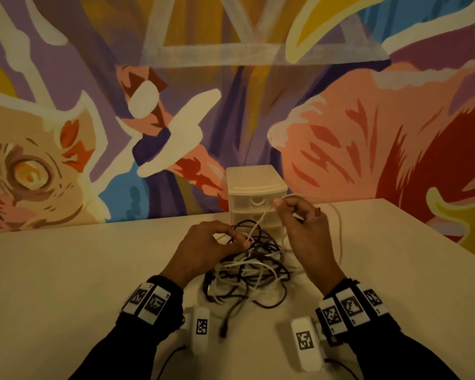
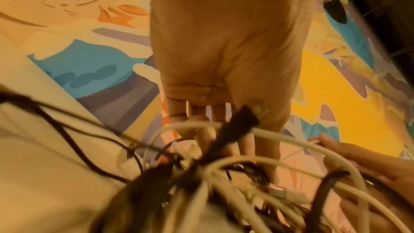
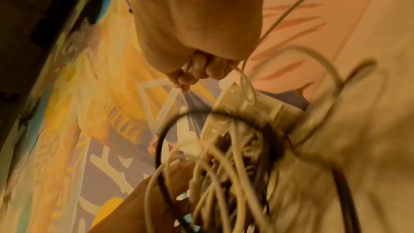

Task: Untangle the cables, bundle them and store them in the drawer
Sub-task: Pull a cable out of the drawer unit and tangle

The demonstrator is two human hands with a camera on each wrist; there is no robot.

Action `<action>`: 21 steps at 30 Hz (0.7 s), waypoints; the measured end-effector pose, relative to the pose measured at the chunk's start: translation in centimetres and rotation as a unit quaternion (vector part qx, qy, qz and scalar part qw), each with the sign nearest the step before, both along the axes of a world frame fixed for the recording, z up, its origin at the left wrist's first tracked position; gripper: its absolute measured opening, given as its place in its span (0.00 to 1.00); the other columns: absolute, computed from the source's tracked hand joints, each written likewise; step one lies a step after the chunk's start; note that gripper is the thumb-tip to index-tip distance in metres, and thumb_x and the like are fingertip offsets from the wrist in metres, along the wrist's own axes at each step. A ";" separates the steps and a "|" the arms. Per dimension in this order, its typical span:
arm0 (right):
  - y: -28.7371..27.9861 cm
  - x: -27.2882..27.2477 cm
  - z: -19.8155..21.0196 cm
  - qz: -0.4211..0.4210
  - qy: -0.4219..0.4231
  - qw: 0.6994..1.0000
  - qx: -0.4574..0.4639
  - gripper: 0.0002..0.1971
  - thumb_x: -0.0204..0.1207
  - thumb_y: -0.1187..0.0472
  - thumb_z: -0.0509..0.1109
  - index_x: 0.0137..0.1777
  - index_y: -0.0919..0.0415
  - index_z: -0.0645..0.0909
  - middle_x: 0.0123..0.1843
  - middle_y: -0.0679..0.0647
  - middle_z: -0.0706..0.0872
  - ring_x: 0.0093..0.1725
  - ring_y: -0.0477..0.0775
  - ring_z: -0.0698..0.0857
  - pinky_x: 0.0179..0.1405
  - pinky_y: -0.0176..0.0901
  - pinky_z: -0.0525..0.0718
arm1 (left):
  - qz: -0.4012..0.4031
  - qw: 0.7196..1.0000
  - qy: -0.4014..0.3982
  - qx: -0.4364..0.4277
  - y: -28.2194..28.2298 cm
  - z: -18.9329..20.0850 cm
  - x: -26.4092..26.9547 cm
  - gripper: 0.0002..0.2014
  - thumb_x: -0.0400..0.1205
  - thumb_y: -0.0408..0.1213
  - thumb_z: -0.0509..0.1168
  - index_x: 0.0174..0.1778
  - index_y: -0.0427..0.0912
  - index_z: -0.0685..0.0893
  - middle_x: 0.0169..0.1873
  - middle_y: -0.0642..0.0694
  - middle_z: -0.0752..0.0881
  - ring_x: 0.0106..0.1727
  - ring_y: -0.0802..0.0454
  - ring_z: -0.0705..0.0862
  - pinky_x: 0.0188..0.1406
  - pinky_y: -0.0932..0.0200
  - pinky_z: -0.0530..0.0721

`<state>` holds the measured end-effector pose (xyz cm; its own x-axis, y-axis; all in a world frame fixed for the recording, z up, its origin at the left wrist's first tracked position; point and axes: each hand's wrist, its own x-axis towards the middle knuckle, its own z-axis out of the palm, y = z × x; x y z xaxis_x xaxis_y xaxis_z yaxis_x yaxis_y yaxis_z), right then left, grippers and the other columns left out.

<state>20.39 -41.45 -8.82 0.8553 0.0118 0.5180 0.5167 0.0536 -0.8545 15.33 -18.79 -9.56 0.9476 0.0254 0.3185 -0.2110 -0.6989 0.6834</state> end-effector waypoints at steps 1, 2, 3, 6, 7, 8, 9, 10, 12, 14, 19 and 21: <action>0.2 -0.2 -0.1 0.013 -0.004 1.000 -0.023 0.09 0.85 0.54 0.79 0.44 0.55 0.92 0.43 0.43 0.92 0.44 0.41 0.88 0.47 0.34 0.82 | -0.002 1.000 0.012 0.023 0.1 -0.3 0.1 0.13 0.71 0.68 0.81 0.44 0.67 0.95 0.52 0.68 0.93 0.53 0.65 0.88 0.52 0.57 0.86; 0.4 -0.4 0.0 0.021 -0.007 0.999 -0.037 0.08 0.85 0.54 0.80 0.44 0.55 0.92 0.42 0.43 0.92 0.42 0.40 0.87 0.47 0.34 0.81 | -0.005 0.999 0.027 0.036 0.1 -0.5 0.2 0.14 0.70 0.71 0.79 0.44 0.69 0.95 0.52 0.66 0.92 0.54 0.64 0.88 0.55 0.51 0.88; 0.3 -0.3 0.1 0.015 -0.009 1.000 -0.022 0.08 0.84 0.55 0.80 0.44 0.55 0.93 0.41 0.43 0.91 0.40 0.42 0.86 0.45 0.34 0.81 | -0.010 0.999 0.033 0.038 0.1 -0.5 0.2 0.13 0.69 0.71 0.79 0.43 0.70 0.95 0.52 0.65 0.91 0.55 0.63 0.88 0.57 0.49 0.88; -0.3 0.3 0.7 -0.015 -0.001 0.998 0.064 0.06 0.83 0.54 0.81 0.48 0.56 0.94 0.42 0.47 0.91 0.39 0.45 0.84 0.44 0.36 0.83 | -0.004 1.000 0.018 0.016 0.0 0.1 0.1 0.08 0.73 0.63 0.83 0.43 0.71 0.95 0.54 0.64 0.91 0.55 0.64 0.87 0.54 0.55 0.85; -0.3 0.4 0.6 -0.013 0.004 0.998 0.060 0.07 0.83 0.54 0.81 0.49 0.57 0.94 0.45 0.45 0.93 0.44 0.44 0.88 0.48 0.36 0.84 | -0.010 1.000 0.016 0.020 -0.1 0.3 0.1 0.08 0.73 0.61 0.84 0.45 0.70 0.95 0.55 0.64 0.91 0.53 0.66 0.86 0.52 0.57 0.84; -0.2 0.3 0.5 -0.007 0.013 0.999 0.050 0.07 0.83 0.53 0.81 0.50 0.57 0.95 0.46 0.44 0.94 0.48 0.42 0.90 0.52 0.35 0.85 | -0.027 0.999 0.023 0.019 -0.3 0.4 0.0 0.08 0.74 0.58 0.84 0.47 0.69 0.96 0.55 0.63 0.91 0.49 0.68 0.86 0.50 0.60 0.83; 0.0 0.2 0.4 -0.001 0.024 0.999 0.043 0.07 0.82 0.53 0.82 0.50 0.57 0.95 0.46 0.42 0.94 0.48 0.41 0.90 0.52 0.33 0.85 | -0.049 0.998 0.033 0.007 -0.6 0.4 -0.1 0.08 0.75 0.54 0.84 0.49 0.66 0.97 0.55 0.63 0.92 0.46 0.70 0.86 0.47 0.65 0.81; 0.2 0.0 0.3 0.003 0.031 0.999 0.035 0.08 0.82 0.52 0.82 0.51 0.56 0.95 0.44 0.41 0.93 0.46 0.40 0.90 0.51 0.32 0.85 | -0.065 0.997 0.038 -0.008 -0.9 0.2 -0.2 0.07 0.77 0.51 0.84 0.50 0.62 0.97 0.55 0.62 0.94 0.44 0.71 0.87 0.45 0.69 0.80; 0.3 -0.1 0.0 0.014 0.030 0.999 0.004 0.08 0.83 0.52 0.81 0.53 0.55 0.95 0.42 0.40 0.93 0.44 0.39 0.90 0.47 0.29 0.84 | -0.062 0.997 0.032 -0.030 -1.2 -0.1 -0.2 0.03 0.81 0.47 0.82 0.49 0.57 0.98 0.51 0.63 0.96 0.38 0.70 0.87 0.41 0.72 0.80; 0.1 0.3 -0.7 0.045 0.053 0.995 -0.073 0.03 0.83 0.54 0.81 0.52 0.51 0.95 0.44 0.40 0.95 0.47 0.37 0.92 0.48 0.28 0.84 | -0.034 0.998 0.019 -0.055 -0.9 -0.5 0.0 0.02 0.82 0.44 0.81 0.48 0.54 0.98 0.47 0.60 0.96 0.34 0.66 0.88 0.41 0.69 0.84; 0.1 1.0 -3.0 0.090 0.088 0.939 -0.319 0.05 0.83 0.52 0.79 0.48 0.40 0.96 0.48 0.35 0.96 0.51 0.35 0.91 0.56 0.40 0.87 | 0.036 0.978 0.026 -0.204 0.3 -1.0 0.1 0.01 0.84 0.34 0.78 0.48 0.42 0.96 0.43 0.45 0.96 0.38 0.48 0.96 0.39 0.56 0.91; 0.1 0.9 -2.9 0.089 0.077 0.926 -0.358 0.06 0.84 0.48 0.77 0.48 0.40 0.95 0.47 0.36 0.95 0.49 0.37 0.90 0.55 0.43 0.88 | 0.057 0.956 0.016 -0.289 0.7 -1.0 0.1 0.03 0.87 0.29 0.74 0.51 0.36 0.93 0.47 0.40 0.96 0.37 0.43 0.96 0.35 0.57 0.90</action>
